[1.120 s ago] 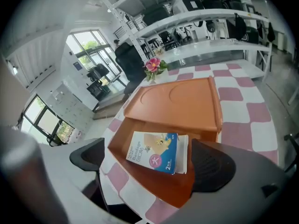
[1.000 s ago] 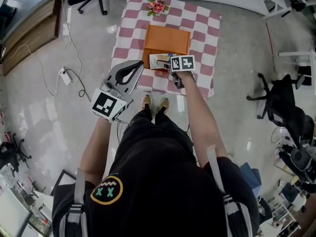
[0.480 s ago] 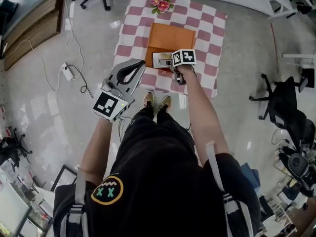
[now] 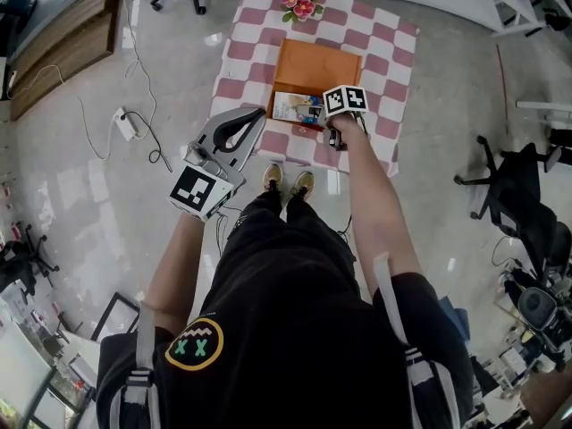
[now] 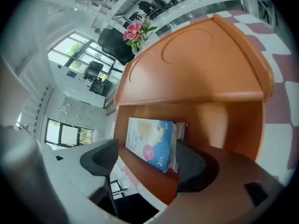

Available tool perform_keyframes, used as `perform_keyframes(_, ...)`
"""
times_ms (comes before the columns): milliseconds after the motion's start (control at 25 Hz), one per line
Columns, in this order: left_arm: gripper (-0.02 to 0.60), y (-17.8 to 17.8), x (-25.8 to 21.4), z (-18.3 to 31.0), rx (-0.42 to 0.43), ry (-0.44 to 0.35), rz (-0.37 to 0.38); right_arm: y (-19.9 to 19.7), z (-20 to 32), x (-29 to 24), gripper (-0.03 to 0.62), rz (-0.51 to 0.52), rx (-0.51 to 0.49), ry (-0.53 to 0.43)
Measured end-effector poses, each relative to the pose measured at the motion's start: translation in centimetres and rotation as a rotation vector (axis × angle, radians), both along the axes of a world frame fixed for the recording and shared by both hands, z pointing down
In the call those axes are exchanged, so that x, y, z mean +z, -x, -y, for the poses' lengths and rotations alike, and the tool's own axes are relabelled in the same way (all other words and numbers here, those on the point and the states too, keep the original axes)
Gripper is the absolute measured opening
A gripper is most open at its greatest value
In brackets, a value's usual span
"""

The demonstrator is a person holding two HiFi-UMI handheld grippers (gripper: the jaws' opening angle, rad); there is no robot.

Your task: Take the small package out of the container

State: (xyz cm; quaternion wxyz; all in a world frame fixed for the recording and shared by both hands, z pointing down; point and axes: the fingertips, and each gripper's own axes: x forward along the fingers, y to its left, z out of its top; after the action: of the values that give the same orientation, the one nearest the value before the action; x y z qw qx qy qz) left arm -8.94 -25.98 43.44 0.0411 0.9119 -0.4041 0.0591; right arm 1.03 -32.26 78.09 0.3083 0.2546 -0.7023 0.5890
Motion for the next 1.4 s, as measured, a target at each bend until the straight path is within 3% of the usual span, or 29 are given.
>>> perform_keyframes(200, 0.017, 0.3, 0.1, 0.0, -0.004, 0.003, 0.005, 0.6, 0.0, -0.2, 0.329, 0.054, 0.015, 0.01)
perform_keyframes(360, 0.017, 0.1, 0.1, -0.2, -0.001, 0.003, 0.004, -0.5, 0.1, -0.3, 0.205, 0.054, 0.032, -0.002)
perform_keyframes(520, 0.017, -0.4, 0.2, -0.3, 0.008, 0.003, 0.005, -0.6, 0.2, -0.5, 0.195, 0.079, 0.046, 0.002)
perform_keyframes(840, 0.017, -0.4, -0.2, -0.6, 0.005, 0.004, 0.013, -0.5, 0.3, 0.7, 0.241, 0.008, 0.029, 0.026)
perform_keyframes(960, 0.017, -0.1, 0.1, -0.7, -0.003, 0.012, 0.015, -0.8, 0.2, 1.0, 0.171, 0.009, 0.014, 0.032)
perform_keyframes(1040, 0.017, -0.1, 0.3, -0.6, -0.004, 0.017, 0.015, -1.6, 0.2, 1.1, 0.033, 0.011, 0.019, 0.031)
perform_keyframes(1400, 0.017, -1.3, 0.5, -0.3, 0.012, 0.02, 0.008, -1.3, 0.1, -0.6, 0.022, 0.142, 0.025, 0.049)
